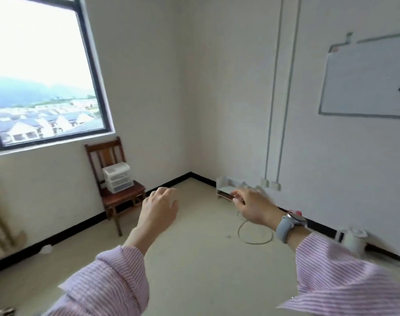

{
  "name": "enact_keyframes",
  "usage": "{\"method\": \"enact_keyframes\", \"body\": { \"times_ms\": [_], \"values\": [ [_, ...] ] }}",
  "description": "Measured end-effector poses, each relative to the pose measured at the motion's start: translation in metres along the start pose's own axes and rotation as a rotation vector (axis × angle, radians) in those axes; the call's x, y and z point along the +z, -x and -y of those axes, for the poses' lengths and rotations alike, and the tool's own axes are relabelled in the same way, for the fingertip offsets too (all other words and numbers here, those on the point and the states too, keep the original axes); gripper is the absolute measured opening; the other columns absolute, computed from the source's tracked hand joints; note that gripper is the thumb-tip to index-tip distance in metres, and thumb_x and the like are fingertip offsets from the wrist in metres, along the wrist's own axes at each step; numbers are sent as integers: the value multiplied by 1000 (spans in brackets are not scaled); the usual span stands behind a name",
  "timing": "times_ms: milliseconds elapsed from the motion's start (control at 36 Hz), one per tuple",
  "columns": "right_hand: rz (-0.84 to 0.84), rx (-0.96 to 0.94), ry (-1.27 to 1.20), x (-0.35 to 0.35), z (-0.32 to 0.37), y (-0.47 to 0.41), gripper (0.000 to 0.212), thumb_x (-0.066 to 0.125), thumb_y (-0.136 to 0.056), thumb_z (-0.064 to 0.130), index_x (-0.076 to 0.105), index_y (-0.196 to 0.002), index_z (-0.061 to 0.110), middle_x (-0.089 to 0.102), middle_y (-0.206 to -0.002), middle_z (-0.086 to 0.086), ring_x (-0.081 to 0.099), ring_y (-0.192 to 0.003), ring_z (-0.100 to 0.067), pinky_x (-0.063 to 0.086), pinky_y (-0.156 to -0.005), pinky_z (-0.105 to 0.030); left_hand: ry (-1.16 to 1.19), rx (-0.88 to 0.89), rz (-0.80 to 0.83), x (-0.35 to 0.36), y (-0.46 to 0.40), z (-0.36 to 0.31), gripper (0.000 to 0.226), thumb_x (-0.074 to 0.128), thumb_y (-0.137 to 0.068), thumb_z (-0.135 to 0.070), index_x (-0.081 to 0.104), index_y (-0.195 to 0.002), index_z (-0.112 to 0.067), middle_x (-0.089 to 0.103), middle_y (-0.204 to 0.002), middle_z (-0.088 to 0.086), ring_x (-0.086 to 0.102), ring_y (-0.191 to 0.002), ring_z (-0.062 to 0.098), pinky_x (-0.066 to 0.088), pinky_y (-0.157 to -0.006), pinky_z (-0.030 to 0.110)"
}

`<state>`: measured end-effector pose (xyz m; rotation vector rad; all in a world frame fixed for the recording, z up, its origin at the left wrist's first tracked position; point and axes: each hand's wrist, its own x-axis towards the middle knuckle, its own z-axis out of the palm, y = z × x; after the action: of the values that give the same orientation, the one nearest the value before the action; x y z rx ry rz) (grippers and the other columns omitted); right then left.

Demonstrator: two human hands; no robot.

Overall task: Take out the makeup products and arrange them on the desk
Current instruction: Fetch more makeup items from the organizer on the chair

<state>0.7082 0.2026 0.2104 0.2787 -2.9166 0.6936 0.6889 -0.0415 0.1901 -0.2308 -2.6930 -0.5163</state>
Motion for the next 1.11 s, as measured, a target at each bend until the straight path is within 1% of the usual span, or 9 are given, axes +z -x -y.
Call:
{"method": "enact_keyframes", "body": {
  "times_ms": [83,194,389,583,639,667,750,917,1111],
  "values": [
    [77,-77,-45,40,37,-56,34,40,-97,20,49,-129,13,54,-128,-8,50,-118,-20,36,-99,-27,-44,-97,-15,-11,-16,61,32,45,-93,-24,56,-121,-15,52,-129,4,45,-119,24,33,-96,35],
    [124,-172,-47,83,75,-121,33,40,-96,21,50,-127,14,54,-127,-5,49,-117,-19,37,-99,-29,-56,-180,-36,-13,-43,126,37,44,-94,-24,51,-130,-18,50,-133,2,44,-122,22,32,-102,36],
    [231,-295,-24,152,105,-247,34,40,-97,22,49,-128,15,53,-129,-3,48,-118,-18,36,-98,-28,-72,-310,-57,23,-103,215,37,44,-94,-25,52,-129,-19,51,-132,0,45,-121,21,31,-101,34],
    [283,-400,-48,190,121,-411,33,42,-96,20,51,-128,13,53,-129,-6,49,-118,-19,37,-98,-26,-134,-374,-107,54,-220,291,32,43,-94,-26,55,-123,-17,54,-126,2,49,-114,22,37,-93,34],
    [278,-435,-55,198,128,-472,34,42,-96,18,51,-128,12,53,-129,-6,49,-119,-19,36,-98,-25,-152,-403,-131,58,-269,313,34,41,-94,-25,53,-125,-17,53,-127,3,49,-114,23,37,-93,34],
    [276,-438,-61,200,131,-488,34,42,-96,18,51,-128,12,54,-129,-7,49,-119,-20,36,-99,-25,-157,-411,-133,57,-283,317,34,41,-94,-24,53,-126,-17,53,-127,3,48,-114,23,36,-94,34],
    [274,-459,-80,220,141,-557,34,42,-95,17,52,-127,12,55,-127,-8,50,-117,-21,37,-100,-29,-156,-436,-175,67,-332,344,35,42,-94,-23,52,-127,-18,53,-127,2,48,-116,22,36,-96,34],
    [296,-540,-124,280,170,-665,35,42,-95,16,47,-130,12,48,-133,-5,51,-116,-21,39,-97,-28,-140,-578,-185,94,-402,418,39,45,-95,-26,46,-133,-17,49,-133,2,44,-122,21,35,-98,35],
    [364,-548,-127,363,203,-793,36,40,-96,16,46,-131,14,49,-132,-3,51,-116,-20,40,-97,-29,-155,-646,-168,131,-477,538,38,45,-95,-27,48,-131,-17,49,-131,0,45,-119,20,34,-99,34]
  ]
}}
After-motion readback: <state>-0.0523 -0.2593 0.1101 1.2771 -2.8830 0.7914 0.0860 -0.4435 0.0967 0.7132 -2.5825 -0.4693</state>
